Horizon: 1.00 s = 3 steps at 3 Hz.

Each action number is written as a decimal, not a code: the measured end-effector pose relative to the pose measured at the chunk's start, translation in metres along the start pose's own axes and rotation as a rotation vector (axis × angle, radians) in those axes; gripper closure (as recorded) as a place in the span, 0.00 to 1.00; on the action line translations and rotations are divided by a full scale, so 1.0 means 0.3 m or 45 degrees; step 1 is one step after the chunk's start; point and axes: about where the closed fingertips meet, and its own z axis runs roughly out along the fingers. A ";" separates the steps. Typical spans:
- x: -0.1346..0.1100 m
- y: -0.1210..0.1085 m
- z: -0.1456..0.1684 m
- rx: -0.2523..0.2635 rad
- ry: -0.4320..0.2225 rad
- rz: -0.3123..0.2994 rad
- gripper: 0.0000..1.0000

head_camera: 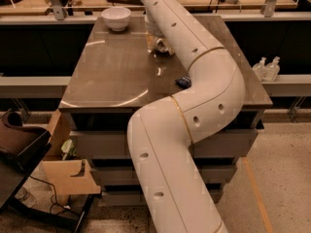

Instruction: Place 7up can upright

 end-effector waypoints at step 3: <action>-0.009 -0.012 -0.080 0.025 -0.038 -0.073 0.00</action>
Offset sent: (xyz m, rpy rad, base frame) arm -0.0013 0.0000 -0.0004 0.0000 -0.0002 0.0000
